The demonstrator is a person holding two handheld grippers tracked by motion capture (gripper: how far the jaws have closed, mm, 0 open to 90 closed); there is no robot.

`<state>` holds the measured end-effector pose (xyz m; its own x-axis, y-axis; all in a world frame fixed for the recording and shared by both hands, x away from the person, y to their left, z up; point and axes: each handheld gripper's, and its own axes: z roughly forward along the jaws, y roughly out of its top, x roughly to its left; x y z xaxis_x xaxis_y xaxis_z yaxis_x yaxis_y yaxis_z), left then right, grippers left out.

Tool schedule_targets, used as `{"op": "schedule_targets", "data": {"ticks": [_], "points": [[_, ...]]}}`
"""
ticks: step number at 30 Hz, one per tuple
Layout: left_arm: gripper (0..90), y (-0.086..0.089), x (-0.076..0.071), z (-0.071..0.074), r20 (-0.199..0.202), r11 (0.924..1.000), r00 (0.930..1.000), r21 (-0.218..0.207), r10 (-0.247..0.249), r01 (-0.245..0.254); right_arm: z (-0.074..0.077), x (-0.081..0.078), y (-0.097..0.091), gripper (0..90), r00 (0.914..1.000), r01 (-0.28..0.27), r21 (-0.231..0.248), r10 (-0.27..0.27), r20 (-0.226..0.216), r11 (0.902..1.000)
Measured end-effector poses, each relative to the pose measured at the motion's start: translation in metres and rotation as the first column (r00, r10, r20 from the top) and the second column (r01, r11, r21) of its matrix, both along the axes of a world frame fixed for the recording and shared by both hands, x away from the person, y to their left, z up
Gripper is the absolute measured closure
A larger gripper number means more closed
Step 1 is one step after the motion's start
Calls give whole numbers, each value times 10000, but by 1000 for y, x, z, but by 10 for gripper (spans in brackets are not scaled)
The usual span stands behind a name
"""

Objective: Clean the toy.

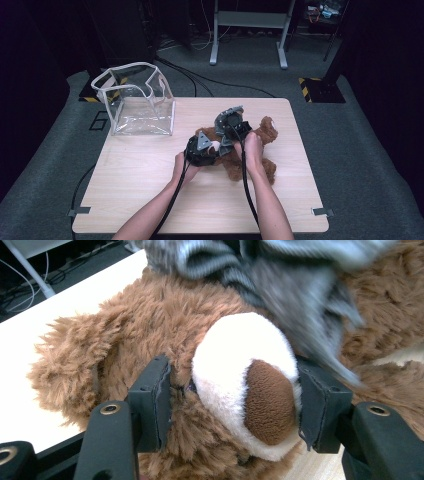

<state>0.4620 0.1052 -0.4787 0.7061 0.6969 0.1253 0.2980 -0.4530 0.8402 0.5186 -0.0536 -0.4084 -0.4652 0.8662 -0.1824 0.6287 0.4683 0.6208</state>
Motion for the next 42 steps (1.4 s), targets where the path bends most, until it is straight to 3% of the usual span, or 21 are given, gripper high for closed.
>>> {"op": "schedule_targets", "data": {"ticks": [7,9,16,19,22,26,30,34,39,42], "points": [[401,0,0,0,-16,10000,10000,-44,16,-16,2,6,-12,762,9963,855,-37,-855,4,9963],[401,1,0,0,-54,10000,10000,-80,20,-20,4,8,-19,763,9945,1027,-124,-1023,243,9946],[400,2,1,0,-192,9998,9998,-198,-47,44,12,9,-48,764,9766,2113,-267,-2099,464,9771],[400,2,2,0,-207,9998,9998,-174,-67,64,17,4,-59,764,9730,2231,-94,-2220,628,9748],[400,2,2,0,-260,9998,9996,-213,-60,55,28,-7,-62,765,9737,1995,927,-2080,932,9755],[400,2,2,0,-318,9998,9995,-195,-29,23,47,-27,-49,765,9856,885,1747,-1116,1268,9806],[399,0,2,0,-336,9995,9994,-295,44,-54,48,-39,-22,764,9951,-83,1723,-89,987,9850],[399,0,2,0,-264,9996,9996,-249,106,-113,25,-33,3,764,9972,-733,1287,706,259,9890],[398,2,2,0,-252,9998,9997,-189,59,-64,-4,-12,7,765,9992,-365,1195,381,-109,9922],[398,1,2,-1,-241,9997,9997,-234,76,-81,-4,-4,-4,765,9999,170,1204,-170,-6,9926]]}}
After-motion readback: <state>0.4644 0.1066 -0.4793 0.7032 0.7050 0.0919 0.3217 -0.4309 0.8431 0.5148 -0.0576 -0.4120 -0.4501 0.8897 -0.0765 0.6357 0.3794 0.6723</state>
